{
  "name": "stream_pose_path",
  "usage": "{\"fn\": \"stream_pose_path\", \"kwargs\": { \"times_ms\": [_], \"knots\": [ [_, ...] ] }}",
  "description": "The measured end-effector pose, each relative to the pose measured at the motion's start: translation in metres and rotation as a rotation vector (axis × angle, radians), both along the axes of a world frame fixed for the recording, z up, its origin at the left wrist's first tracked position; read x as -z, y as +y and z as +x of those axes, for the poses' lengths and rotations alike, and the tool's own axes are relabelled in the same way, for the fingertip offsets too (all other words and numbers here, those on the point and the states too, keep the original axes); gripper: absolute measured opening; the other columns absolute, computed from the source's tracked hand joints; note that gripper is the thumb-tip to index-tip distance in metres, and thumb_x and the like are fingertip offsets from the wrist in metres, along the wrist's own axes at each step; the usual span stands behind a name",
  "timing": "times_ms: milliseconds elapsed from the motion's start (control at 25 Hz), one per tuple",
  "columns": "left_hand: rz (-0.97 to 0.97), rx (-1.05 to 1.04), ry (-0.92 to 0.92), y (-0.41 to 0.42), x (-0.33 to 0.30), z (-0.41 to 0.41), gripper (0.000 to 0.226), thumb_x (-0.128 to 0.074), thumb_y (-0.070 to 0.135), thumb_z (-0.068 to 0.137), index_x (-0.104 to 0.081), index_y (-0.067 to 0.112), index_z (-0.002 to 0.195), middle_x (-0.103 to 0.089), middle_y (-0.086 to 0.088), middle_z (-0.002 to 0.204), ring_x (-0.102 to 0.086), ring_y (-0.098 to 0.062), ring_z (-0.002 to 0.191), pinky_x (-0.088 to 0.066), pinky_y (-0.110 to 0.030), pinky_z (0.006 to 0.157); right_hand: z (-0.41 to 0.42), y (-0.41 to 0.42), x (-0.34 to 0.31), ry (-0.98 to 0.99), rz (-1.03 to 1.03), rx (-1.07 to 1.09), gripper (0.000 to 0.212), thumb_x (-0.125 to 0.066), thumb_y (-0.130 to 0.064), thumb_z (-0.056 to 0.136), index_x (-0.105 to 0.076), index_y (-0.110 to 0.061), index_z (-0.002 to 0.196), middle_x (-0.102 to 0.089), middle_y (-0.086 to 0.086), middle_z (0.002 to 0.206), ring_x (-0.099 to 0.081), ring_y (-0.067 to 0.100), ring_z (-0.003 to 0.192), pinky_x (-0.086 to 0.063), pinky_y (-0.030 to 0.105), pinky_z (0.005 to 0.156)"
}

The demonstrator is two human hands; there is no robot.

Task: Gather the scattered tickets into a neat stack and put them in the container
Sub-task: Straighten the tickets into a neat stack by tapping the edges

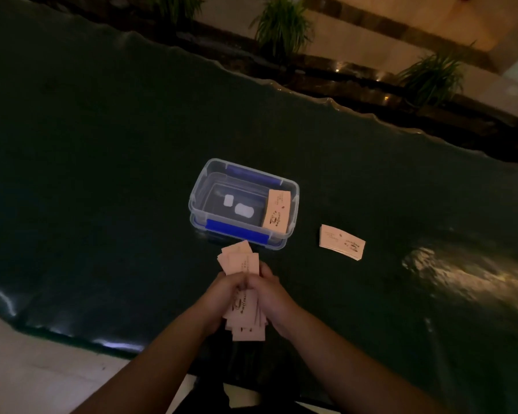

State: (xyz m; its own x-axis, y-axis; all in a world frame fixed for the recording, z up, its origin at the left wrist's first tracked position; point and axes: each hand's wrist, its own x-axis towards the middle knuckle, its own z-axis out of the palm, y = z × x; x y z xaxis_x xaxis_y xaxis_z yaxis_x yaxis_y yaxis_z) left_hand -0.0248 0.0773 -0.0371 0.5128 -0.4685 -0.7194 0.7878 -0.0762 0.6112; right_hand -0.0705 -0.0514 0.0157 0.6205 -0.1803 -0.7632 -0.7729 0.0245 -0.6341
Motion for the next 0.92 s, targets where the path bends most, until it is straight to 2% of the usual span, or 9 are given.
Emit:
{"fn": "stream_pose_path", "kwargs": {
  "times_ms": [120,240,320,400,520,600,760,840,920],
  "knots": [
    [-0.112,-0.01,0.034,-0.003,-0.006,0.01,0.065,-0.066,0.013,0.072,-0.059,0.011,0.136,-0.078,-0.025,0.111,-0.077,-0.042,0.1,-0.061,-0.05,0.075,-0.006,-0.018,-0.015,-0.099,0.035,0.062,0.082,-0.078,-0.033,0.087,-0.037,-0.045,0.157,-0.06,0.004,0.144,-0.077,0.023,0.105,-0.065,0.045,0.086],
    [-0.205,-0.028,0.045,-0.019,-0.014,0.014,0.073,-0.07,0.012,0.063,-0.061,0.014,0.135,-0.077,-0.025,0.113,-0.076,-0.042,0.103,-0.063,-0.049,0.074,-0.021,-0.041,-0.021,-0.164,0.129,0.215,0.077,-0.083,-0.032,0.087,-0.044,-0.037,0.152,-0.074,0.008,0.127,-0.081,0.023,0.098,-0.066,0.048,0.084],
    [-0.227,-0.041,0.027,-0.041,-0.018,0.012,0.073,-0.071,0.009,0.061,-0.063,0.015,0.134,-0.078,-0.023,0.112,-0.077,-0.041,0.103,-0.063,-0.049,0.073,-0.035,-0.057,-0.019,-0.204,0.255,0.392,0.067,-0.079,-0.03,0.09,-0.046,-0.028,0.149,-0.08,0.013,0.119,-0.08,0.031,0.103,-0.063,0.054,0.089],
    [-0.233,-0.061,0.037,-0.067,-0.022,0.007,0.079,-0.077,0.008,0.055,-0.064,0.017,0.132,-0.078,-0.022,0.115,-0.076,-0.04,0.105,-0.062,-0.054,0.078,-0.05,-0.074,-0.017,-0.246,0.389,0.559,0.062,-0.071,-0.037,0.092,-0.053,-0.016,0.147,-0.077,0.02,0.123,-0.075,0.038,0.112,-0.058,0.059,0.096],
    [-0.251,-0.121,0.081,-0.108,-0.027,-0.007,0.093,-0.083,0.012,0.046,-0.062,0.019,0.136,-0.075,-0.023,0.122,-0.073,-0.043,0.111,-0.061,-0.06,0.084,-0.075,-0.099,-0.018,-0.316,0.585,0.727,0.063,-0.066,-0.049,0.087,-0.068,-0.013,0.139,-0.074,0.023,0.13,-0.072,0.04,0.119,-0.059,0.054,0.095],
    [-0.238,-0.158,0.072,-0.133,-0.027,-0.015,0.086,-0.083,0.008,0.055,-0.061,0.028,0.136,-0.073,-0.021,0.125,-0.071,-0.043,0.114,-0.062,-0.061,0.084,-0.083,-0.114,-0.019,-0.374,0.539,0.822,0.063,-0.073,-0.045,0.084,-0.063,-0.02,0.141,-0.075,0.019,0.13,-0.074,0.037,0.116,-0.062,0.054,0.091],
    [-0.214,-0.184,0.087,-0.184,-0.031,-0.028,0.072,-0.085,-0.001,0.069,-0.063,0.032,0.129,-0.08,-0.011,0.112,-0.077,-0.035,0.103,-0.064,-0.055,0.08,-0.084,-0.157,-0.013,-0.368,0.203,0.86,0.088,-0.091,-0.022,0.071,-0.045,-0.034,0.145,-0.073,0.006,0.126,-0.077,0.026,0.106,-0.063,0.055,0.092],
    [-0.22,-0.148,0.118,-0.203,-0.034,-0.029,0.069,-0.087,0.001,0.072,-0.065,0.026,0.132,-0.08,-0.011,0.116,-0.077,-0.033,0.105,-0.064,-0.051,0.08,-0.08,-0.184,-0.011,-0.356,0.167,0.842,0.085,-0.09,-0.011,0.079,-0.044,-0.028,0.147,-0.073,0.006,0.126,-0.076,0.026,0.109,-0.063,0.055,0.093],
    [-0.22,-0.112,0.141,-0.215,-0.034,-0.026,0.062,-0.088,0.007,0.075,-0.067,0.022,0.131,-0.079,-0.011,0.12,-0.077,-0.029,0.105,-0.064,-0.048,0.078,-0.076,-0.212,-0.01,-0.349,0.187,0.788,0.071,-0.088,-0.008,0.082,-0.054,-0.021,0.143,-0.079,0.008,0.121,-0.078,0.026,0.105,-0.065,0.049,0.087]
  ]
}}
